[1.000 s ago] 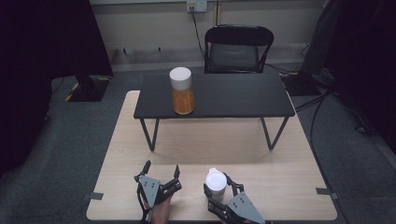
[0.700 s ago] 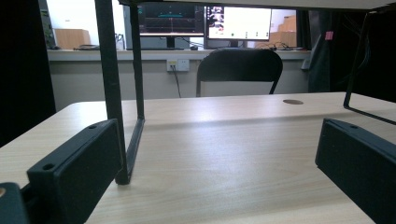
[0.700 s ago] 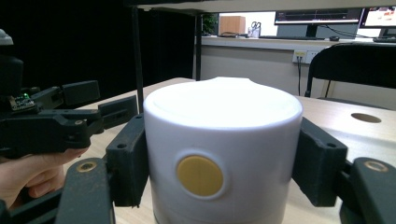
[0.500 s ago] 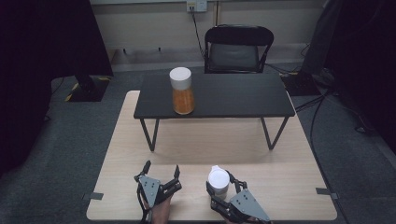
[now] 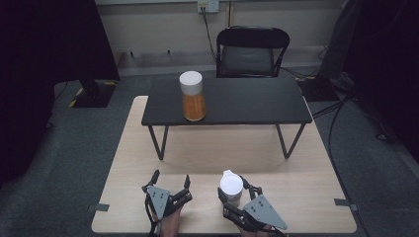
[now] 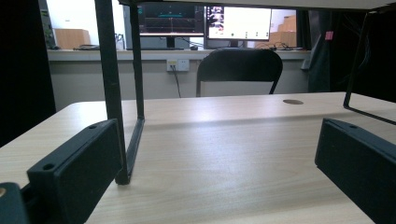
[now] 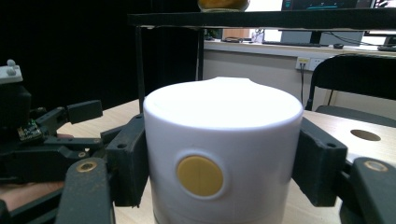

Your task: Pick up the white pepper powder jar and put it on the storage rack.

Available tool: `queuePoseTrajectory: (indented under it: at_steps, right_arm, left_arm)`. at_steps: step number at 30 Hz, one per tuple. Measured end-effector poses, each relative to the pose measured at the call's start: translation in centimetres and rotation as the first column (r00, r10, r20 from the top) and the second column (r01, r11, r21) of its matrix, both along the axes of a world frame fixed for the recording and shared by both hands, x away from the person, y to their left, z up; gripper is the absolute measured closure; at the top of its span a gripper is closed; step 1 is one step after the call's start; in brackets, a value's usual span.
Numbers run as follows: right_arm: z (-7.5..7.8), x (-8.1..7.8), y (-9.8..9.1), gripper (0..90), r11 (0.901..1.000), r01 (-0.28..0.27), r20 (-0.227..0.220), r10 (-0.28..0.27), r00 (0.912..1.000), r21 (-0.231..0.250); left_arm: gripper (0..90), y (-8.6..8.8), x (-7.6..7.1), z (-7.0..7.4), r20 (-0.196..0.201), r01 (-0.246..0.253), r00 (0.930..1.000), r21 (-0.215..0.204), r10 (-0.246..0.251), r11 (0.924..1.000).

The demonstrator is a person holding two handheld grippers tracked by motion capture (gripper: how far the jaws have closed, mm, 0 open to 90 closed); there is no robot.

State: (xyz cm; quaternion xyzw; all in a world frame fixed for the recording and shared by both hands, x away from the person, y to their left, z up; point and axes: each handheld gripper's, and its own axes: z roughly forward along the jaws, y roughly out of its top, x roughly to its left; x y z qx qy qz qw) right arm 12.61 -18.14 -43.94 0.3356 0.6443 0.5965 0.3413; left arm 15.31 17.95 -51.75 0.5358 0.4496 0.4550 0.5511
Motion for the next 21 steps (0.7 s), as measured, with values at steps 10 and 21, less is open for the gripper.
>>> queuePoseTrajectory:
  at_steps: [10,21]
  right_arm:
    - [2.3,1.1,-0.4,30.3,1.0000,-0.008,-0.005,0.008,1.0000,-0.004]
    - [5.4,2.9,-0.6,30.3,0.9994,-0.012,0.006,0.012,0.9999,-0.034]
  left_arm:
    - [0.2,0.0,0.0,0.0,0.000,0.000,1.0000,0.000,0.000,1.0000]
    - [0.2,0.0,0.0,0.0,0.000,0.000,1.0000,0.000,0.000,1.0000]
